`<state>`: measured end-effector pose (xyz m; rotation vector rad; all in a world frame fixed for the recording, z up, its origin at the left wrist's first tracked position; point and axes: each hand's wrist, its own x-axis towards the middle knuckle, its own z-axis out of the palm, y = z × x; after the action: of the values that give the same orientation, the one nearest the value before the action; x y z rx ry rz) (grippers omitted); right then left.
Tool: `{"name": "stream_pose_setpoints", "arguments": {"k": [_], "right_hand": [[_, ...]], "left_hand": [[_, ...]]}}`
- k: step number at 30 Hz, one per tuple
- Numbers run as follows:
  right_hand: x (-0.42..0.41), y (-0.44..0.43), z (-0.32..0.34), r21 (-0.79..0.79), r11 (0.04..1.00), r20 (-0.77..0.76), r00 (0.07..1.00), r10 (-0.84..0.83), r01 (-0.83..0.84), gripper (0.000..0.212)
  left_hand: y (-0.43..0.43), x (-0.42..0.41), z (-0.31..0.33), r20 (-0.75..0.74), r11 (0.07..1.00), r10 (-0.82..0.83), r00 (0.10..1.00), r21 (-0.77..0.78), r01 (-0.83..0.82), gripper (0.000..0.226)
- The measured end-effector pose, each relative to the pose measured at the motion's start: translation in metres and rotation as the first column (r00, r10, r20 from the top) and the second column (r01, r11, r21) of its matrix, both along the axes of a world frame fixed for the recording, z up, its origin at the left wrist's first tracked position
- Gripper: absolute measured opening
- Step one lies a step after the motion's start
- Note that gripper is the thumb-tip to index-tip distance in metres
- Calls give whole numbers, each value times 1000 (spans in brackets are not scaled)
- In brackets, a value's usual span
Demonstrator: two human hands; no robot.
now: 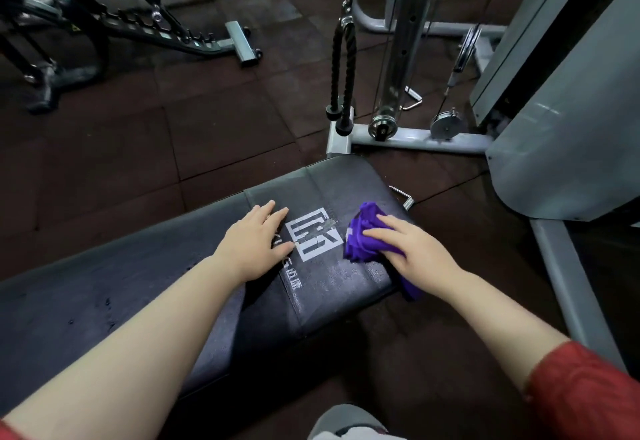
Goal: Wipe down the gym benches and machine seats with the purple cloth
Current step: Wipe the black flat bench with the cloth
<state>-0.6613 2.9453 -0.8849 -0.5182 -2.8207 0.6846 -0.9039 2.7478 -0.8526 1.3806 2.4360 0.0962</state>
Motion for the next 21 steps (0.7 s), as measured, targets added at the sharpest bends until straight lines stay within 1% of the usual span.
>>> {"name": "stream_pose_setpoints", "arguments": {"k": [1, 2, 3, 4, 5, 6, 7, 8, 10, 11, 12, 14, 16, 18, 19, 21], "right_hand": [[-10, 3, -2, 9, 997, -22, 996, -83, 83, 41], [-25, 2, -5, 19, 978, -41, 977, -209, 210, 40], [-42, 0, -6, 25, 937, -36, 937, -348, 349, 39], [-63, -5, -6, 30, 891, -20, 892, -452, 453, 38], [-83, -12, -5, 24, 861, -4, 862, -507, 507, 38], [-102, -21, -2, 10, 852, 9, 852, -524, 524, 37], [-119, -32, 1, -7, 863, 22, 863, -505, 506, 34], [-132, -45, 3, -7, 894, 31, 894, -448, 448, 32], [-147, -80, 6, 37, 967, 4, 968, -251, 251, 30], [-145, -100, 7, 51, 989, -12, 990, -141, 141, 31], [-138, -120, 7, 50, 997, -31, 998, -48, 50, 33], [-110, -148, 2, 48, 998, -68, 996, 52, -49, 37], [-79, -149, -5, 23, 998, -51, 996, 68, -66, 39], [-66, -126, -9, 40, 999, -44, 998, 33, -31, 38], [-69, -109, -10, 41, 999, -50, 998, -26, 28, 37], [-92, -80, -7, 57, 979, -38, 980, -196, 198, 36]], "left_hand": [[-6, 0, 2, -12, 1000, -7, 1000, 21, 7, 72], [-13, -1, 4, -23, 999, -13, 1000, 34, 14, 72], [-22, -2, 6, -31, 999, -15, 999, 41, 16, 72], [-31, -4, 8, -39, 999, -11, 999, 43, 13, 72], [-41, -7, 10, -46, 999, -5, 999, 35, 6, 72], [-52, -10, 11, -49, 1000, 3, 999, 19, -2, 72], [-63, -13, 13, -50, 1000, 14, 999, 1, -14, 71], [-74, -17, 14, -51, 1000, 28, 998, -12, -28, 71], [-93, -25, 16, -50, 998, 63, 997, -14, -63, 69], [-101, -30, 16, -45, 996, 84, 995, -5, -84, 68], [-109, -33, 16, -39, 994, 106, 994, 6, -106, 67], [-123, -37, 15, -28, 990, 142, 989, 29, -141, 66], [-134, -38, 16, -23, 987, 158, 987, 40, -157, 65], [-144, -41, 16, -29, 984, 173, 984, 42, -172, 65], [-149, -43, 16, -28, 982, 186, 982, 42, -185, 66], [-157, -48, 15, -26, 976, 217, 976, 37, -216, 66]]}}
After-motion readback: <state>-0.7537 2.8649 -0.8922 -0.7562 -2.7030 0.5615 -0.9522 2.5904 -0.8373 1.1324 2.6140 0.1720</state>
